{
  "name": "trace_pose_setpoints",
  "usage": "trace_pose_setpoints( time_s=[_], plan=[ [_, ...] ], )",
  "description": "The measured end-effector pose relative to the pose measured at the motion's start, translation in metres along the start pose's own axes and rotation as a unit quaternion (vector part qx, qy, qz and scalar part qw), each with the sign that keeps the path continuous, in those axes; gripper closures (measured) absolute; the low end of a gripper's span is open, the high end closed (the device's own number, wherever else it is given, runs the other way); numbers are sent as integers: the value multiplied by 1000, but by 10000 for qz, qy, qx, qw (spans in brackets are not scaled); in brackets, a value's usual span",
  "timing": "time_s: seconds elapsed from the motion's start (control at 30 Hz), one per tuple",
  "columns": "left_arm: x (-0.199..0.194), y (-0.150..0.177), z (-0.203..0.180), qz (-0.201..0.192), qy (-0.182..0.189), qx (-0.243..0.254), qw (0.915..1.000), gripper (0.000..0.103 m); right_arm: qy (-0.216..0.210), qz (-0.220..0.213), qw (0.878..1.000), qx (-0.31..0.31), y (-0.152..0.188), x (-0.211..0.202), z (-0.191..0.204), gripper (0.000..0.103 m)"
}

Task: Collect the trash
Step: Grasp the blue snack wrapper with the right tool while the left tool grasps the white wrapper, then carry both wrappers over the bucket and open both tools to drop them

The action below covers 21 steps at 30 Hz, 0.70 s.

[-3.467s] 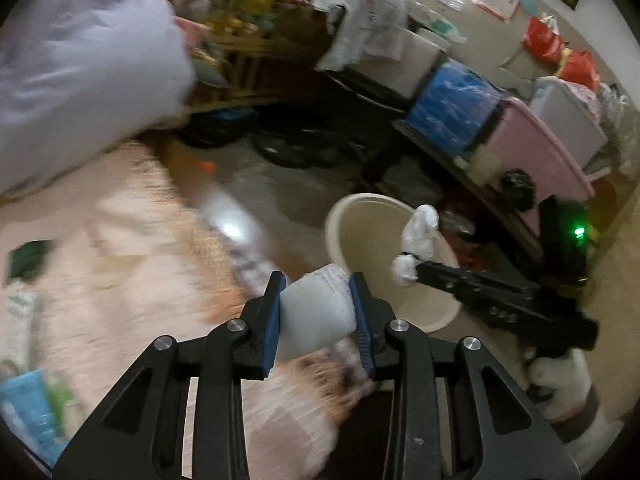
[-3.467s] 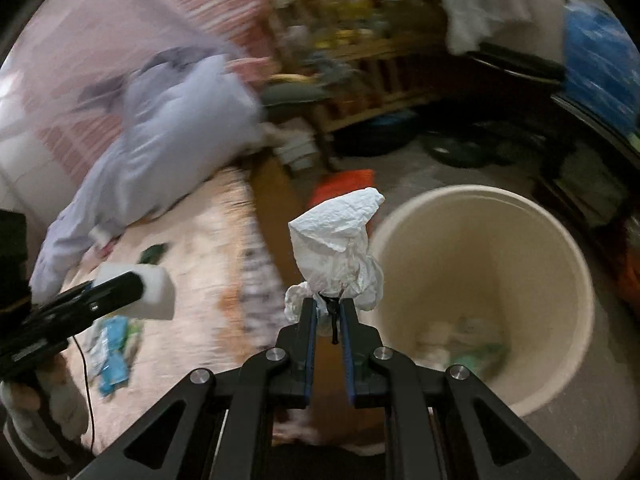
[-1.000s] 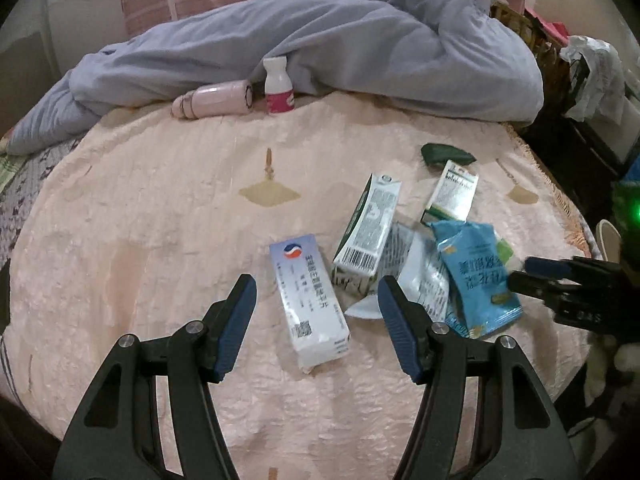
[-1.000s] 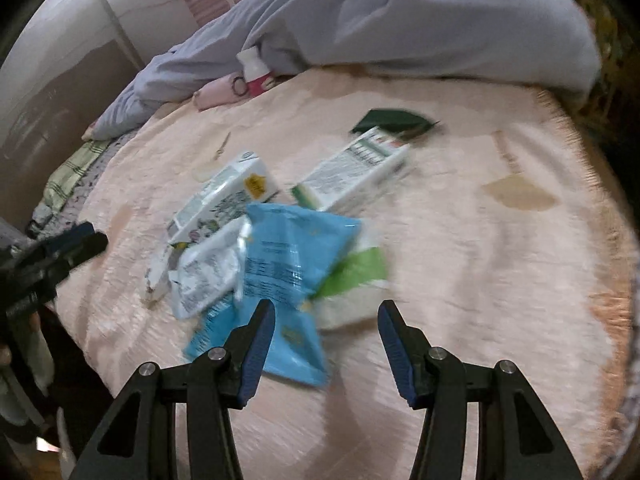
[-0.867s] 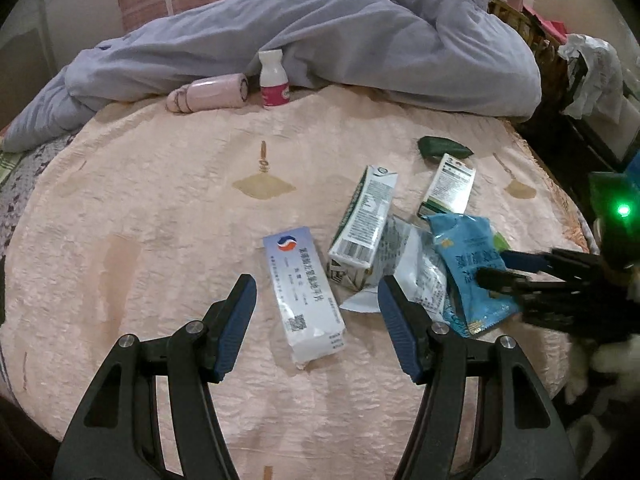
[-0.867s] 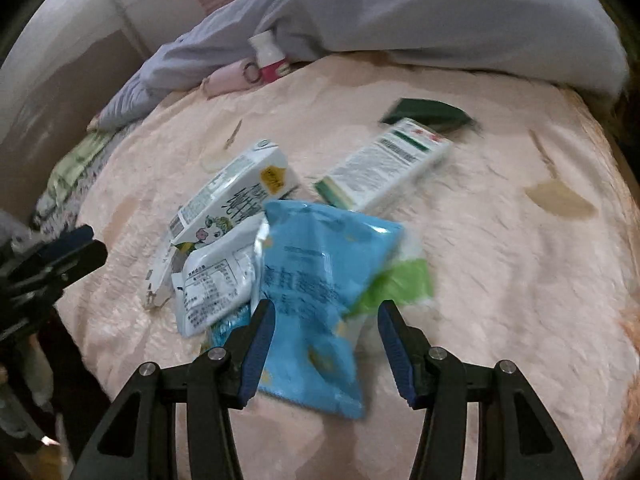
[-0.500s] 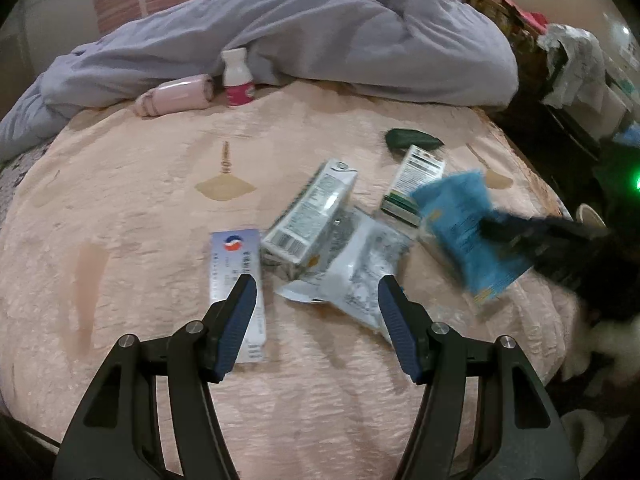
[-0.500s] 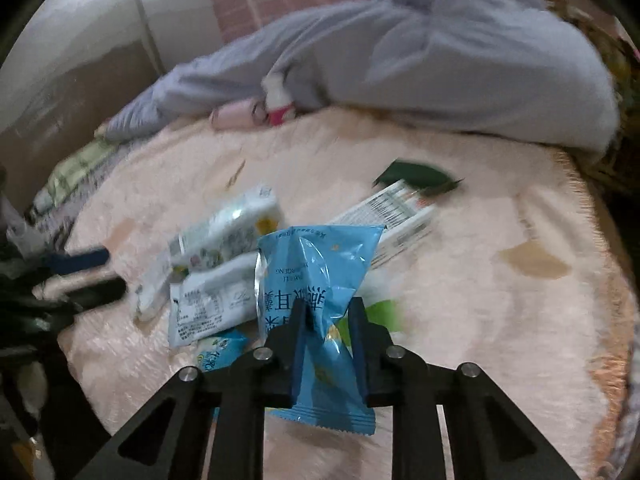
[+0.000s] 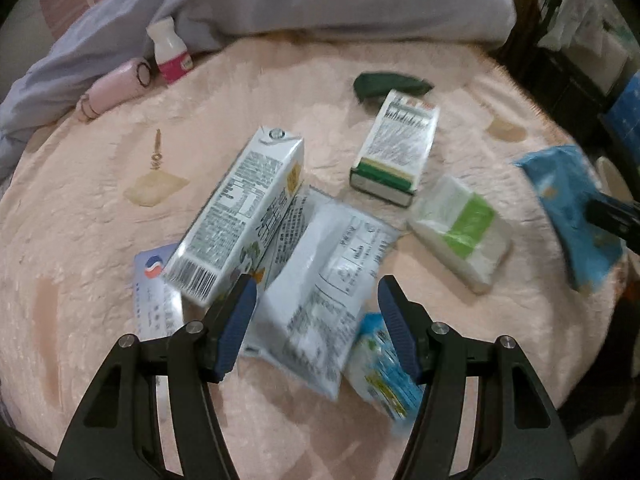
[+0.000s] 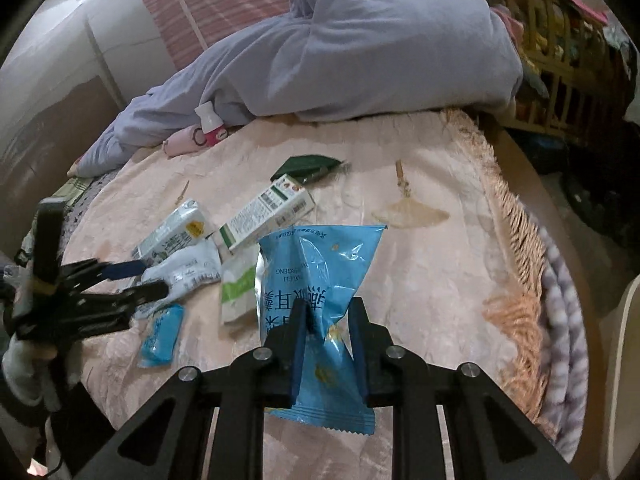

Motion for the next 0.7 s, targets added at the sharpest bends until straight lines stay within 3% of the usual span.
trace_pose_setpoints(
  time_s=[0.07,0.1,0.13,0.23,0.47,0.7],
  plan=[
    [10,0,-1,157,161,-14,9997,51,-56,20,10000,41,4,1,-1,83],
    [12,-1,0,156,294,-97,9994,70,-80,23,9999,66,5,1,-1,83],
    [11,-1,1,165,482,-198,9985,77,-109,18,9999,90,5,0,-2,83],
    [4,-2,-2,194,929,-270,9951,88,-143,-59,9998,145,4,-5,-4,83],
    [-43,-13,-15,-226,1152,-278,9927,90,-134,-367,9988,301,-5,-33,-17,83],
    [-98,-49,-77,-767,1523,147,9853,90,171,-685,9962,513,-9,-70,-50,83]
  ],
)
Point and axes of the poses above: each gripper's, at about its wrist camera, not at the fingertips, and x roughly the way its jaws point, z to its left, y to its underside, the point moved 10 cm from there along x, roughly the way its jaws point, and after that the axes turned 2 degrees about z, right-handed, at the moved point
